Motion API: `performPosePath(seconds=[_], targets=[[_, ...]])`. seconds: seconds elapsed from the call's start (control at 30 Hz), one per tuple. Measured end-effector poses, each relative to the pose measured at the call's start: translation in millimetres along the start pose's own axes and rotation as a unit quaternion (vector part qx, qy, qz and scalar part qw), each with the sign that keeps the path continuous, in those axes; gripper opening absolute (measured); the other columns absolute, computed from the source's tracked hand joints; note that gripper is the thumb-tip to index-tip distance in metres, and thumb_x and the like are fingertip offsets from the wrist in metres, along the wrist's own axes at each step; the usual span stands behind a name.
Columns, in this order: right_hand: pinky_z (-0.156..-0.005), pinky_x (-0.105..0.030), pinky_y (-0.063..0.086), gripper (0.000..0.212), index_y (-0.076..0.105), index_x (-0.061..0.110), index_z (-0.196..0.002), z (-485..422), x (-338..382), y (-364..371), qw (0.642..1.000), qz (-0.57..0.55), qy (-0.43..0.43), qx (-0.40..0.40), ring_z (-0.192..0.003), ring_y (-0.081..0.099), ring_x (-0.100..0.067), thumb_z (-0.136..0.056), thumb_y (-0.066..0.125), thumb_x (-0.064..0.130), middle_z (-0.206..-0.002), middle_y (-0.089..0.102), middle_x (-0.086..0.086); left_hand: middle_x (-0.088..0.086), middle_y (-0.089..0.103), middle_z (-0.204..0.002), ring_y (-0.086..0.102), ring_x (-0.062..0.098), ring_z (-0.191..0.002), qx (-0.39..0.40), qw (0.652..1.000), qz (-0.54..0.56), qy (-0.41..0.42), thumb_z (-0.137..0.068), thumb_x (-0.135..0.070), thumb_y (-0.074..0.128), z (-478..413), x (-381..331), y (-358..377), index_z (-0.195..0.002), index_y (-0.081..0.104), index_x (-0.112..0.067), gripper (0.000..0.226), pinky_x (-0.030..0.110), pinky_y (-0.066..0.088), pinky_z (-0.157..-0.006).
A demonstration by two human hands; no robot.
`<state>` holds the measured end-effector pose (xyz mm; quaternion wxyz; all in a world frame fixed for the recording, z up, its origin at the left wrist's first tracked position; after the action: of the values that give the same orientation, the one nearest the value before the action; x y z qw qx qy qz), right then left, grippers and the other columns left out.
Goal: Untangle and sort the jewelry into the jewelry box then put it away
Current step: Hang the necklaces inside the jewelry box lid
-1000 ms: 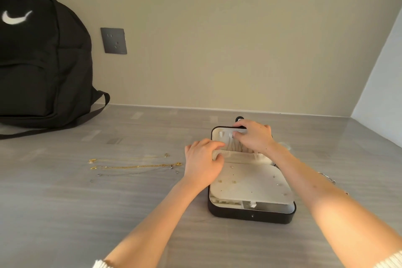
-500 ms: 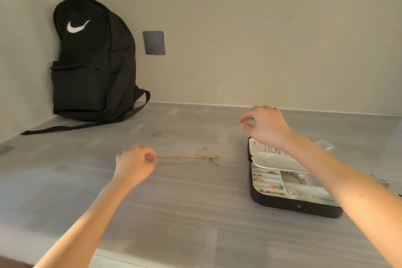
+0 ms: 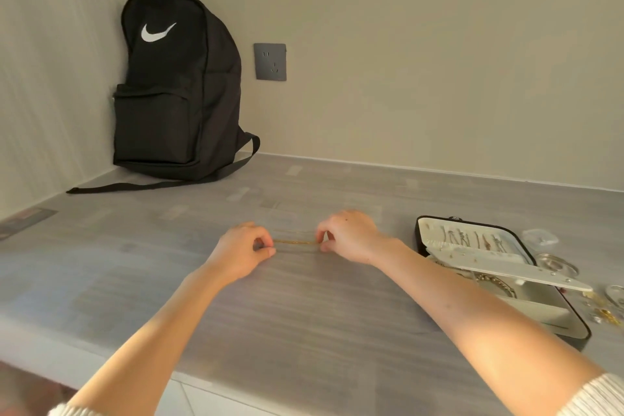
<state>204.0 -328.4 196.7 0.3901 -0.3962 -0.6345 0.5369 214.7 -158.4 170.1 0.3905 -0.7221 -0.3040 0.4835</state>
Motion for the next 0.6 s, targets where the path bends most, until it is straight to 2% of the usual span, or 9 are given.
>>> performPosePath(seconds=[0.13, 0.27, 0.37, 0.43, 0.5, 0.6], targets=[[-0.075, -0.024, 0.033, 0.015, 0.064, 0.021, -0.102, -8.8, 5.9, 8.8, 1.0, -0.008, -0.007, 0.027, -0.105, 0.056, -0.022, -0.09, 0.057, 0.022, -0.109, 0.065, 0.0, -0.005, 0.052, -0.087, 0.051, 0.015, -0.088, 0.0, 1.0, -0.014, 0.014, -0.084, -0.025, 0.065, -2.0, 2.9, 3.2, -0.082, 0.062, -0.022, 0.005, 0.029, 0.042, -0.082], [-0.079, -0.027, 0.036, 0.018, 0.061, 0.017, -0.107, -11.0, 8.0, 16.1, 0.997, 0.004, -0.007, 0.076, -0.107, 0.054, -0.023, -0.094, 0.048, 0.016, -0.114, 0.062, -0.002, -0.009, 0.046, -0.087, 0.045, 0.014, -0.092, -0.009, 0.998, -0.052, 0.044, -0.09, -0.029, 0.057, -0.4, 1.8, 7.4, -0.09, 0.064, -0.017, 0.014, 0.028, 0.037, -0.086], [-0.081, -0.026, 0.037, 0.019, 0.059, 0.015, -0.106, -9.1, 6.7, 18.1, 0.996, -0.005, -0.002, 0.085, -0.108, 0.052, -0.022, -0.094, 0.045, 0.011, -0.116, 0.06, -0.003, -0.006, 0.047, -0.09, 0.045, 0.015, -0.094, -0.006, 0.997, -0.059, 0.04, -0.093, -0.027, 0.052, 0.6, 1.3, 8.0, -0.091, 0.062, -0.014, 0.016, 0.028, 0.035, -0.088], [-0.084, -0.027, 0.037, 0.019, 0.058, 0.013, -0.105, -6.7, 5.1, 17.9, 0.997, -0.018, 0.001, 0.079, -0.109, 0.049, -0.023, -0.094, 0.043, 0.009, -0.116, 0.058, -0.004, -0.001, 0.052, -0.088, 0.049, 0.019, -0.091, -0.003, 1.0, -0.011, 0.018, -0.094, -0.024, 0.051, 1.9, 2.4, 6.3, -0.087, 0.06, -0.012, 0.017, 0.029, 0.037, -0.083], [-0.088, -0.028, 0.036, 0.019, 0.057, 0.011, -0.105, -2.1, 4.9, 14.7, 0.996, -0.049, 0.001, 0.074, -0.11, 0.047, -0.023, -0.096, 0.04, 0.01, -0.116, 0.057, -0.006, 0.002, 0.057, -0.087, 0.052, 0.018, -0.085, 0.008, 0.998, 0.067, -0.017, -0.095, -0.023, 0.048, 3.9, 3.4, 3.1, -0.088, 0.059, -0.01, 0.018, 0.024, 0.039, -0.074], [-0.085, -0.026, 0.034, 0.02, 0.055, 0.006, -0.107, 4.8, 3.6, 5.3, 0.991, -0.123, 0.013, 0.044, -0.108, 0.047, -0.023, -0.098, 0.039, 0.013, -0.114, 0.057, -0.009, -0.009, 0.06, -0.087, 0.053, 0.007, -0.08, 0.02, 0.984, 0.168, -0.054, -0.098, -0.025, 0.043, 7.3, -0.5, -2.4, -0.088, 0.055, -0.018, 0.017, 0.015, 0.038, -0.067]])
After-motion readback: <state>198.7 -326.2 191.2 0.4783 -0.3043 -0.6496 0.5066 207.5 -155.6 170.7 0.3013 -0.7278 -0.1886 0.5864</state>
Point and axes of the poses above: each hand's wrist, its own z-axis away from the middle knuckle, its own y-axis out of the palm, x = y × z, the point moved 7 cm from there along -z, towards the middle knuckle
